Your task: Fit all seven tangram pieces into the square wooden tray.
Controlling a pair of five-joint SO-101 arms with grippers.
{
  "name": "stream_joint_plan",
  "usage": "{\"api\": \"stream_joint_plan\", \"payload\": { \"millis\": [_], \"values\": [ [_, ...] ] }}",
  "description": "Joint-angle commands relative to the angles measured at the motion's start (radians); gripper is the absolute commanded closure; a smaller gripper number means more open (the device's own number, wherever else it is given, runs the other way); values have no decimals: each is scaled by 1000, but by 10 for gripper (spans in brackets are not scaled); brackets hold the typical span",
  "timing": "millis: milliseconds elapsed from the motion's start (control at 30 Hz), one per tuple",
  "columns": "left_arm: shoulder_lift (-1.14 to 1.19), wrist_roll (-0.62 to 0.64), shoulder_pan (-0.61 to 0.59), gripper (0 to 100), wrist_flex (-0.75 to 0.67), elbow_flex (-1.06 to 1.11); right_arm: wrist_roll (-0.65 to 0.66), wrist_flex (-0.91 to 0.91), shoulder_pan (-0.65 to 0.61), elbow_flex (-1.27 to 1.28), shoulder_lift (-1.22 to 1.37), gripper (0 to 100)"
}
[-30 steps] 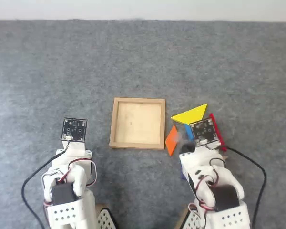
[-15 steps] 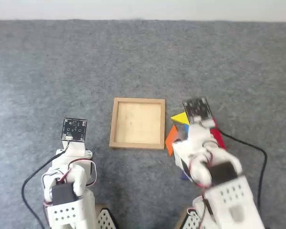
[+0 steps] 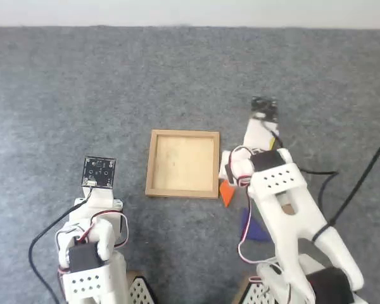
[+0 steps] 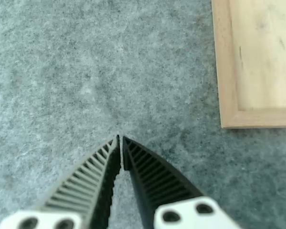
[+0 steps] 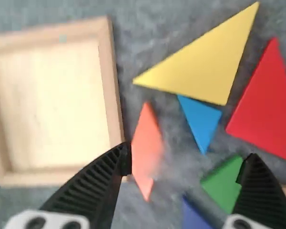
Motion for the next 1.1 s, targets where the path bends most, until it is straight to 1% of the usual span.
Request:
{"api": "stream_joint_plan", "payload": {
  "millis": [0, 133, 233, 367, 500, 800, 867, 1000, 1067],
  "values": [
    [-12, -6, -3, 986, 5, -5, -143, -96, 31, -55, 12, 638],
    [-12, -6, -3, 986, 5, -5, -362, -179, 41, -54, 53, 638],
    [-12, -6, -3, 986, 5, -5, -453, -203, 44, -55, 110, 638],
    [-12, -6, -3, 986, 5, -5, -468, -291, 84, -55, 200, 638],
    [-12, -6, -3, 986, 5, -5, -468, -331, 128, -60, 249, 640],
    [-12, -6, -3, 986, 5, -5, -466, -332, 142, -114, 269, 640],
    [-12, -6, 5, 986, 5, -5, -466, -332, 145, -146, 308, 640],
    [-12, -5, 84, 986, 5, -5, -465, -300, 137, -259, 446, 640],
    [-12, -6, 95, 986, 5, -5, -471, -251, 142, -334, 509, 640]
  ]
}}
